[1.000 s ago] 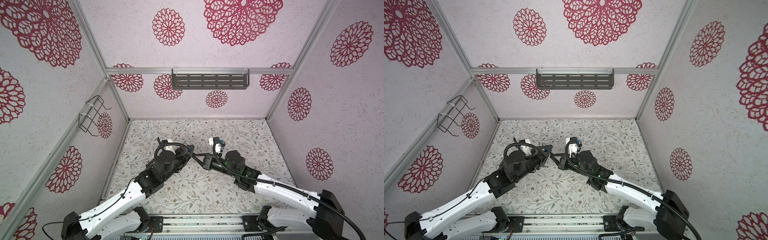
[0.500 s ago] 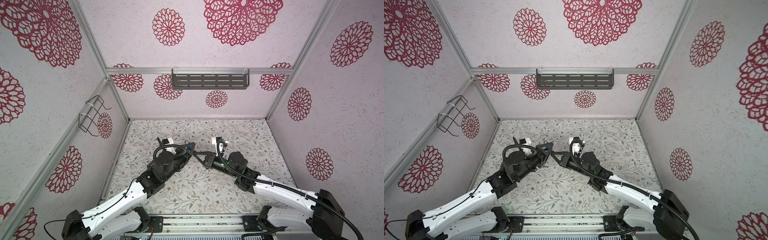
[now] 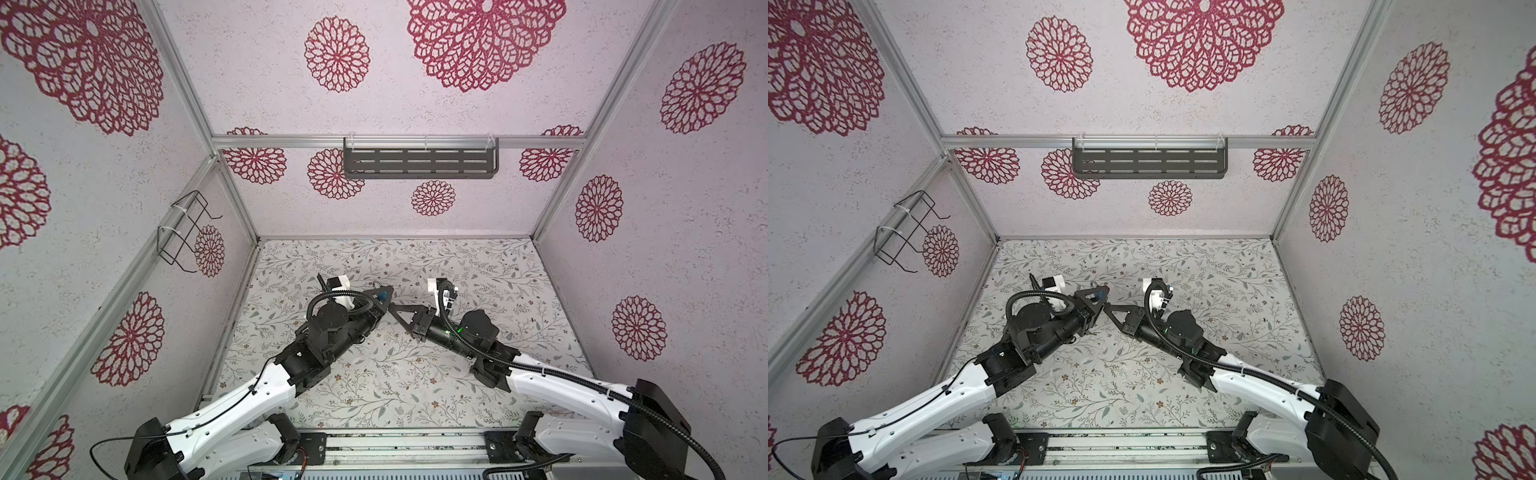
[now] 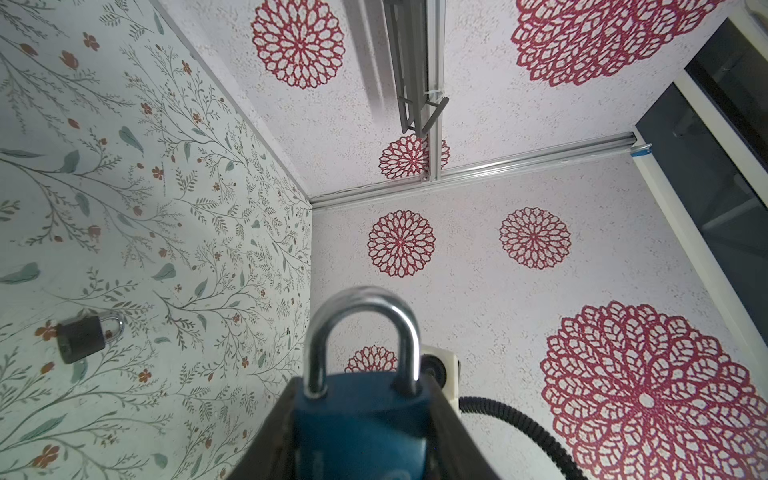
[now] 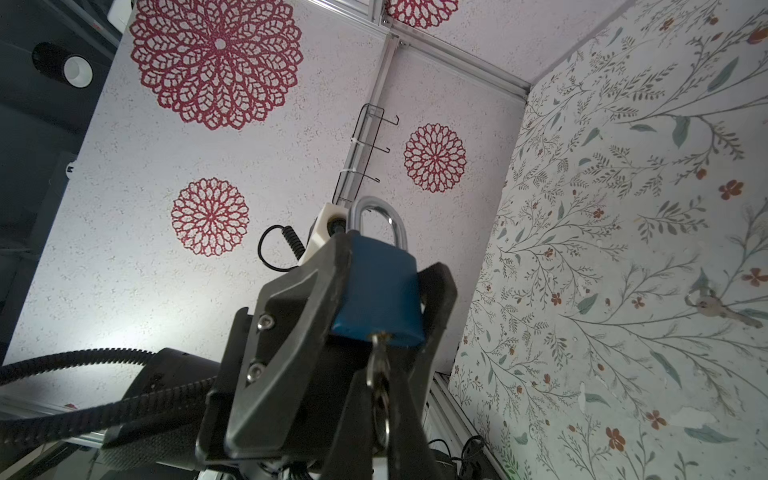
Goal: Unlock with the key
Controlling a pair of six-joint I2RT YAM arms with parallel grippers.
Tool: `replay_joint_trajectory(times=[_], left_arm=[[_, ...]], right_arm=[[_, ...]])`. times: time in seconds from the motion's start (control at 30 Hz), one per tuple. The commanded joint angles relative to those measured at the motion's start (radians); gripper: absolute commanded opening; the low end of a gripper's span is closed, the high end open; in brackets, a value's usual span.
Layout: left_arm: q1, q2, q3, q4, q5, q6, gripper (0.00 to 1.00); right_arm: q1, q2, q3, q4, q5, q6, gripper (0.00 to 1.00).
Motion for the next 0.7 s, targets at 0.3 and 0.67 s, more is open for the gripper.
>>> replay_joint_trajectory(times=[0.3,0.67], left_arm=[[-0.002,-0.012,-0.005,0.131,0.010,0.055,0.00],[0.009,-0.034,0.006,0.086,0.003,0.075,0.00]], right_arm=[[0.005,0.004,-0.020,0.145,0.034,0.108,0.00],[0.002,-0.017,-0.018,0.051,0.064,0.052,0.00]])
